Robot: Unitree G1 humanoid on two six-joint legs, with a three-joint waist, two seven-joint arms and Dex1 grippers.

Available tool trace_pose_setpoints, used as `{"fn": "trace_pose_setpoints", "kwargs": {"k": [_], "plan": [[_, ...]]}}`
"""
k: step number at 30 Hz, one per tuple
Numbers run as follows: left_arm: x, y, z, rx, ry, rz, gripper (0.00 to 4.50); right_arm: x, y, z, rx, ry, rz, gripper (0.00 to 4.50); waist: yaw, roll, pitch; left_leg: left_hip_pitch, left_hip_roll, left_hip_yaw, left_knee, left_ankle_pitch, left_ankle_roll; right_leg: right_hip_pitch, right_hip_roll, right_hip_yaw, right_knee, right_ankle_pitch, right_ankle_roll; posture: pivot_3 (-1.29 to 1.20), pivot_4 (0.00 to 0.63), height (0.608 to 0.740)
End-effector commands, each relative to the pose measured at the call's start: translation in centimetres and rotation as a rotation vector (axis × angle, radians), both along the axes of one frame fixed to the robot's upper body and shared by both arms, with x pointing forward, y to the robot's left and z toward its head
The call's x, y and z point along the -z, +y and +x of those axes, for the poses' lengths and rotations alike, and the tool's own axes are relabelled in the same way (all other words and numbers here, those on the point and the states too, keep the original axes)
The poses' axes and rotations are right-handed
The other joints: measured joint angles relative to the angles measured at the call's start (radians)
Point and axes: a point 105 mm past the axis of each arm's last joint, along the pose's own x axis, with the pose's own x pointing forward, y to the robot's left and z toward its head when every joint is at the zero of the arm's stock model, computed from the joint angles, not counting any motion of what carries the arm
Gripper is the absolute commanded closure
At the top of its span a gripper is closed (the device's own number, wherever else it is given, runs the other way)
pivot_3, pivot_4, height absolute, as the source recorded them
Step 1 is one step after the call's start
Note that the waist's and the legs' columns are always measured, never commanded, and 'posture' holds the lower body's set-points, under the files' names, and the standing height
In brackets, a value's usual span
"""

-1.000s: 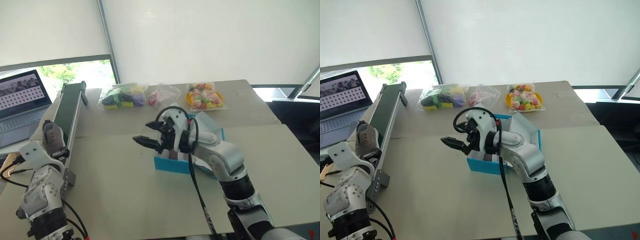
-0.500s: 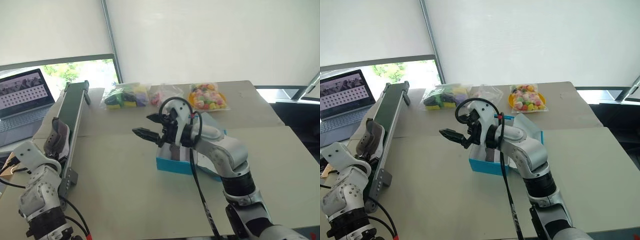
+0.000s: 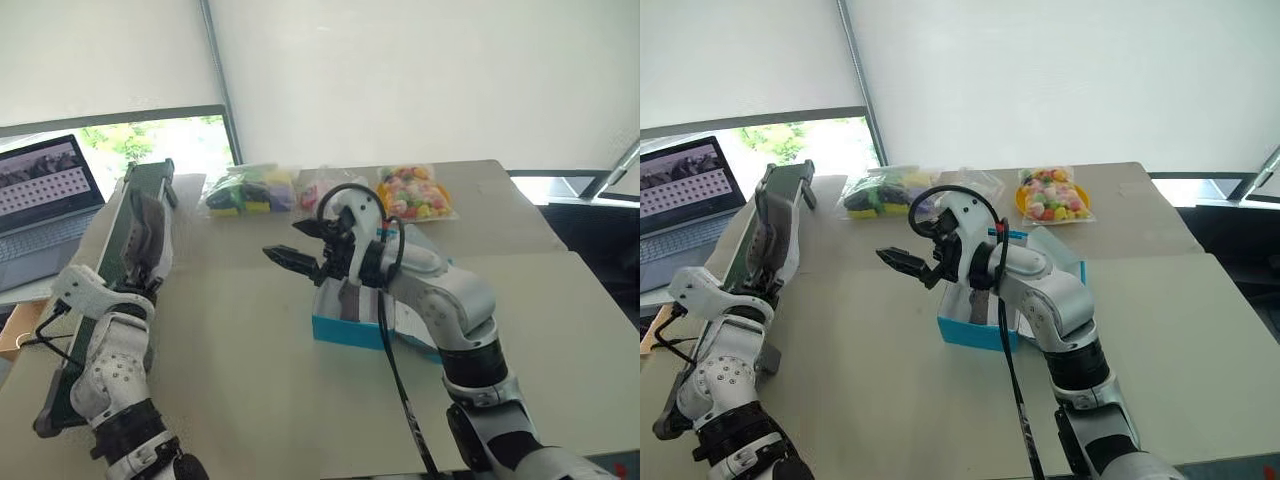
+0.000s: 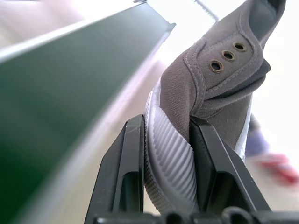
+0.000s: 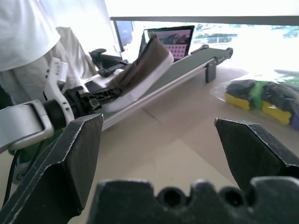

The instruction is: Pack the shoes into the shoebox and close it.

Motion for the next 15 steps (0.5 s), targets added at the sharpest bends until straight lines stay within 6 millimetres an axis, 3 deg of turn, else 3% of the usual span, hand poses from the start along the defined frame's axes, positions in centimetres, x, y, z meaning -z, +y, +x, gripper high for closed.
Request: {"fn": "trace_pose_setpoints", "kwargs": {"k": [1,2,5,9,15], "plan": [[-3.3,-4.3,0.1,0.239,-0.155,-0.021,3.42,-1.5,-0.5,1.5,0.066,0.149,0.152,0.0,-0.01,0.0,0.0,0.0,0.0,0.0,0.0,0.0,0.0,0.0,-0.001,0.0,0.001,0.0,0.0,0.0,0.15,0.64],[-3.3,-5.0,0.1,0.269,-0.152,-0.012,3.42,-1.4,-0.4,1.7,0.073,0.191,0.168,0.0,-0.013,0.0,0.0,0.0,0.0,0.0,0.0,0.0,0.001,0.0,-0.001,0.0,0.002,0.0,0.0,0.0,0.15,0.64],[-4.2,-9.6,0.2,0.472,-0.192,-0.037,3.42,-1.6,0.6,1.9,0.045,0.352,0.269,0.0,-0.017,0.0,0.0,0.001,-0.001,0.0,0.0,-0.002,0.004,-0.002,0.0,0.001,0.01,0.0,0.0,0.0,0.15,0.64],[-5.0,-14.2,0.0,0.669,-0.214,-0.019,3.42,-2.1,1.6,1.7,0.013,0.406,0.295,0.0,-0.014,0.001,0.0,0.0,-0.001,-0.001,0.001,-0.003,0.005,-0.003,0.006,0.001,0.014,0.0,0.0,0.0,0.15,0.64],[-5.8,-17.3,-0.4,0.804,-0.243,-0.023,3.42,-2.0,1.6,2.0,0.035,0.421,0.287,0.0,-0.021,0.002,0.0,0.0,-0.001,0.0,0.001,-0.003,0.005,-0.003,0.006,0.002,0.014,0.0,0.0,0.0,0.15,0.64]]}}
